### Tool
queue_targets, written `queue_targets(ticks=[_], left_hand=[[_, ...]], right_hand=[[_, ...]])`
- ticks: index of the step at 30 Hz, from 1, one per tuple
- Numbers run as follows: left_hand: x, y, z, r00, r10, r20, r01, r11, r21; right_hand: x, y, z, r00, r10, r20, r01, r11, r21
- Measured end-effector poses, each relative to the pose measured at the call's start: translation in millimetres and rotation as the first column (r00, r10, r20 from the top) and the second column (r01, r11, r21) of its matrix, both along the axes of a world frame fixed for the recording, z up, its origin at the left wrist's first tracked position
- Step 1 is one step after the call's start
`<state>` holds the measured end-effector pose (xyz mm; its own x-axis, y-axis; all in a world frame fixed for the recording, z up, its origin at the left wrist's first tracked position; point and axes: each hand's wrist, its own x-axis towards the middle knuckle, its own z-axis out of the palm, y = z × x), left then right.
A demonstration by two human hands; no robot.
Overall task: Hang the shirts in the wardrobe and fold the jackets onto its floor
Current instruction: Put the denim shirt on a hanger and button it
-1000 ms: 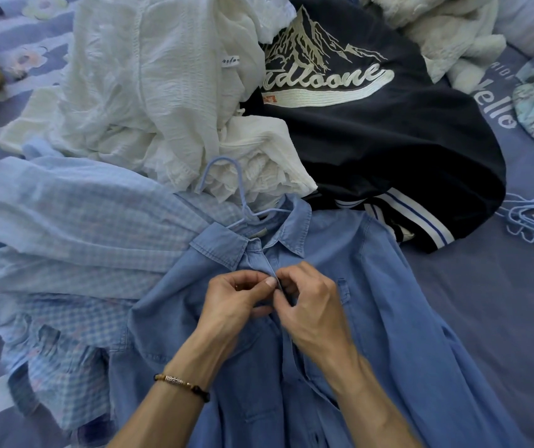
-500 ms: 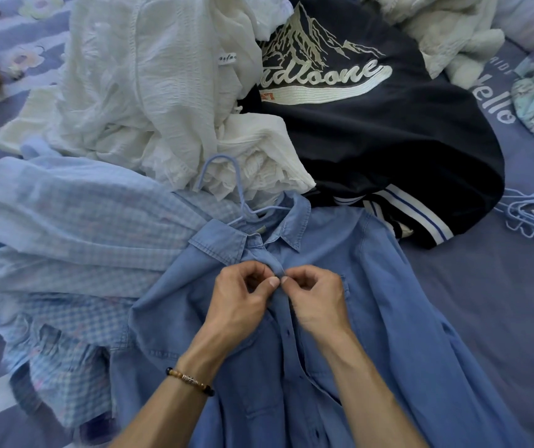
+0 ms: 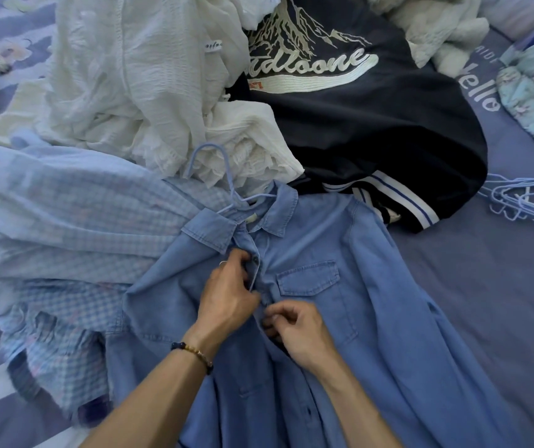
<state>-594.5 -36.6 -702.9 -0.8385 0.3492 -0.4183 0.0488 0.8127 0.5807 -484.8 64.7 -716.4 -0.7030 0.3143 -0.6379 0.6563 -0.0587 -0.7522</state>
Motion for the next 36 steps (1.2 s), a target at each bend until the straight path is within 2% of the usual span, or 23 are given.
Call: queue_targets(ticks=[3,7,11,14,18,21,23,26,29,33,36], left_hand=[[10.4,-10.6,0.5,0.999,0.021,-0.038,-0.02,0.999,0.031],[30.7,-23.9,0.7,0.992,0.123,0.004,-0.122,0.99,-0.07],[49.6,-35.1,-14.0,0.968,0.187,0.169,-0.174,0.981,-0.087],[53.1,-34.8,-20.1,0.909,0.28,0.308,-0.302,0.953,0.024],[57.0,-28.6,-8.8,0.773,0.37,0.516,-0.527,0.827,0.197],[57.1,-23.2,-1.5,0.774,0.364,0.518,-0.55,0.792,0.265],[57.4,-17.2,2.2,0.807,0.349,0.476,-0.523,0.797,0.302],[58.4,-8.9,7.5,0.866,0.31,0.393,-0.452,0.821,0.349],[60.2,-4.8,11.6,0.891,0.273,0.362,-0.403,0.842,0.359],[62.8,-1.8,16.9,0.864,0.326,0.385,-0.467,0.803,0.369],[63.5,-2.6,21.6,0.824,0.383,0.418,-0.538,0.761,0.364]], right_hand=[[2.5,4.4,-2.9,0.999,-0.04,-0.033,0.045,0.98,0.194],[-5.7,3.7,-6.8,0.983,0.149,-0.106,-0.099,0.921,0.378],[-14.5,-0.1,-24.3,0.943,0.332,0.033,-0.296,0.788,0.54],[-15.0,-0.6,-29.2,0.952,0.302,0.042,-0.278,0.803,0.527],[-9.6,1.3,-16.5,0.998,0.054,0.038,-0.063,0.955,0.291],[-3.3,4.1,0.4,0.989,-0.135,0.06,0.12,0.971,0.207],[-0.6,5.2,9.9,0.983,-0.178,0.046,0.167,0.969,0.181],[-1.7,4.3,22.7,0.981,-0.195,0.0,0.192,0.966,0.175],[-3.8,4.4,30.8,0.986,-0.164,-0.036,0.167,0.957,0.238],[-2.2,2.9,35.9,0.997,-0.054,-0.061,0.073,0.925,0.373],[0.8,1.7,35.1,0.998,-0.019,-0.061,0.041,0.919,0.392]])
